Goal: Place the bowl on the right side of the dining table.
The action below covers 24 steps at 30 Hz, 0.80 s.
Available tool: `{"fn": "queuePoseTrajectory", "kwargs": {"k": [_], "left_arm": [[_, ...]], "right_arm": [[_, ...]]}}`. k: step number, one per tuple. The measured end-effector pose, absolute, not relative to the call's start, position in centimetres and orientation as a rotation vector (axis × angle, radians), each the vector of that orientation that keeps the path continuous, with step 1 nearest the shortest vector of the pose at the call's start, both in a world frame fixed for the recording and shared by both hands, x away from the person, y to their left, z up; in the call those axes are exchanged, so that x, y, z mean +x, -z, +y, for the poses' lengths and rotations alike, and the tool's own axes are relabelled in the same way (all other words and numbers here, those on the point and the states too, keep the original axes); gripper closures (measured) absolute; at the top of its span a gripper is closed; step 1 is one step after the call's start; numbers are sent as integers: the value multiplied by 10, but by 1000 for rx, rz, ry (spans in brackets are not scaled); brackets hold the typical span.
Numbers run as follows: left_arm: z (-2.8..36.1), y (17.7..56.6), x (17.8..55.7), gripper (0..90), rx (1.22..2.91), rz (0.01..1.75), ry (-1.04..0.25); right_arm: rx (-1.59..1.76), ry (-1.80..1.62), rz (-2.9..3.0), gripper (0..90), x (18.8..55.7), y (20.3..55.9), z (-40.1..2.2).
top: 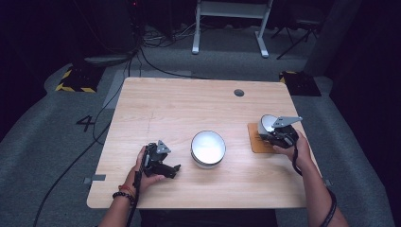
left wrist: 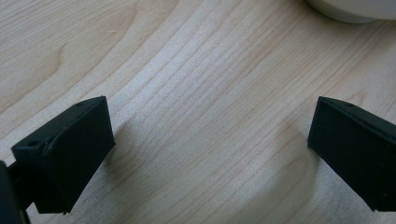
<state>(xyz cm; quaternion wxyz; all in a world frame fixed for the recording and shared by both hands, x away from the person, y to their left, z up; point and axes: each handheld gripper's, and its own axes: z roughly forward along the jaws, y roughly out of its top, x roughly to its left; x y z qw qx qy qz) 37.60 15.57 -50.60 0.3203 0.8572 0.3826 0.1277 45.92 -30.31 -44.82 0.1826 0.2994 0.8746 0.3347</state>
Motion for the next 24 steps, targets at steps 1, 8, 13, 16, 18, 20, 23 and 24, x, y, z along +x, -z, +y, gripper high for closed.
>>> {"fn": "queuePoseTrajectory", "kwargs": {"k": [1, 8, 13, 16, 18, 20, 23, 24], "left_arm": [[156, 506, 376, 4, 2250, 1006, -338], [156, 506, 376, 4, 2253, 1006, -336], [156, 506, 376, 4, 2252, 1006, -336], [156, 506, 376, 4, 2252, 1006, -336], [156, 506, 376, 4, 2252, 1006, -336], [156, 506, 376, 4, 2252, 1006, -336], [155, 506, 376, 4, 2249, 1012, -335], [156, 506, 376, 4, 2253, 1004, -339]], "right_arm": [[859, -944, 2468, 820, 459, 449, -303], [848, -920, 2474, 821, 458, 450, -301], [854, -931, 2471, 821, 458, 451, -302], [857, -931, 2479, 822, 458, 451, -302], [848, -931, 2478, 822, 458, 452, -302], [845, -945, 2486, 821, 458, 452, -302], [846, -953, 2500, 801, 458, 453, -300], [847, -960, 2505, 792, 458, 453, -299]]}}
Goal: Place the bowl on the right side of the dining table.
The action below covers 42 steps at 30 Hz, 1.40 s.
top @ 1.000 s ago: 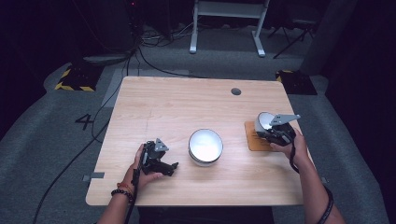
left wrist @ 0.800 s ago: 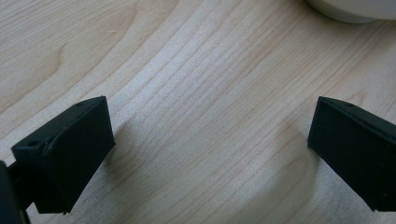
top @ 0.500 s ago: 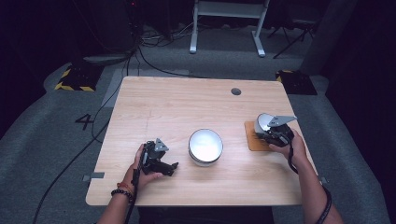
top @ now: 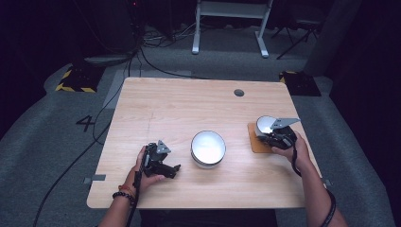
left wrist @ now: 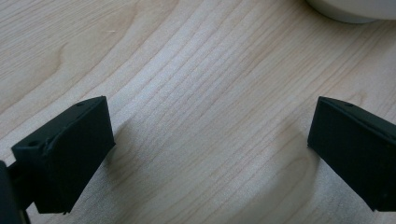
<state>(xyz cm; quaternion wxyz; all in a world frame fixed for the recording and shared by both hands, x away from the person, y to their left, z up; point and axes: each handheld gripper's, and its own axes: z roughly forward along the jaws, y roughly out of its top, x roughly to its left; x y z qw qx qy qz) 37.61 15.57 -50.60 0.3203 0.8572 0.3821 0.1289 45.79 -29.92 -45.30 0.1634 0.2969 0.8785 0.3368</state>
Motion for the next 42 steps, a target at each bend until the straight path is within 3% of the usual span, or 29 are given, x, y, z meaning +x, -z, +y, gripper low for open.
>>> {"fn": "queuePoseTrajectory", "kwargs": {"k": [27, 32, 42], "left_arm": [[156, 506, 376, 4, 2251, 1012, -333], [156, 506, 376, 4, 2252, 1010, -334], [155, 506, 376, 4, 2249, 1011, -336]], "right_arm": [[880, -964, 2489, 718, 457, 455, -298], [880, -958, 2479, 629, 457, 451, -300], [896, -957, 2474, 557, 453, 445, -303]]}}
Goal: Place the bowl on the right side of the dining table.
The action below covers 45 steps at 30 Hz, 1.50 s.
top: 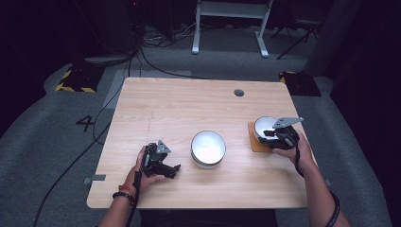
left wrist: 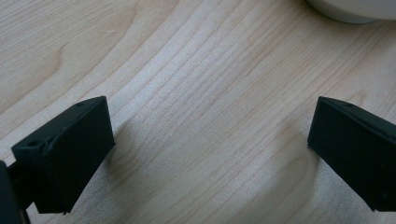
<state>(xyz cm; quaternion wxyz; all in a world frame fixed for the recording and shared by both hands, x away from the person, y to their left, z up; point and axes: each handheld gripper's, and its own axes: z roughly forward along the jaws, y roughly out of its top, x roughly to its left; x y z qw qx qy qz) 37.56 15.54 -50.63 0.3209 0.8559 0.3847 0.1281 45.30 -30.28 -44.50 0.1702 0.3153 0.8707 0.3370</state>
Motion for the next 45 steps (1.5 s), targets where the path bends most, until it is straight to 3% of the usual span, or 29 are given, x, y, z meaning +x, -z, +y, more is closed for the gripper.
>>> {"fn": "queuePoseTrajectory", "kwargs": {"k": [6, 14, 16, 28, 45], "left_arm": [[155, 506, 376, 4, 2248, 1013, -336], [155, 506, 375, 4, 2249, 1013, -336], [155, 506, 376, 4, 2249, 1013, -336], [155, 506, 376, 4, 2249, 1013, -336], [155, 506, 375, 4, 2248, 1013, -336]], "right_arm": [[872, -962, 2465, 436, 449, 438, -301], [898, -972, 2413, 350, 443, 431, -297], [912, -964, 2377, 279, 442, 430, -296], [839, -980, 2391, 213, 430, 422, -290], [763, -941, 2428, 216, 409, 420, -280]]}}
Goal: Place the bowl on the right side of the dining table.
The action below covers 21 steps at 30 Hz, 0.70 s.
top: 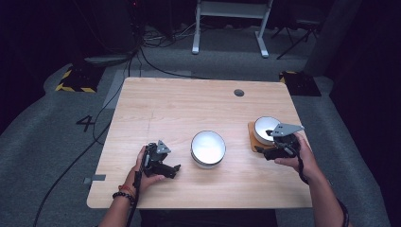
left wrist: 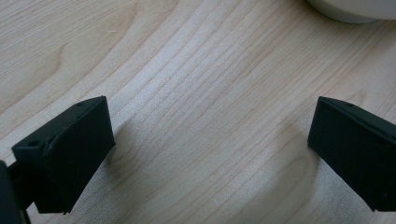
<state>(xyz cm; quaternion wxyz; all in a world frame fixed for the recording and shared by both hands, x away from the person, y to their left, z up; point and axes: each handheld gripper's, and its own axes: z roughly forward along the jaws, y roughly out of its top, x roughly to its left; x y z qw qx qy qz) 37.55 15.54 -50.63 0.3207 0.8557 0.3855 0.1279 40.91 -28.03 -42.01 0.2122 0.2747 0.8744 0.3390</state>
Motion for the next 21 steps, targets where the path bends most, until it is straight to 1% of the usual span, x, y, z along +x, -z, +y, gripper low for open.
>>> {"fn": "queuePoseTrajectory", "kwargs": {"k": [21], "left_arm": [[155, 506, 375, 4, 2249, 1013, -336]], "right_arm": [[723, -901, 2418, 220, 386, 419, -286]]}}
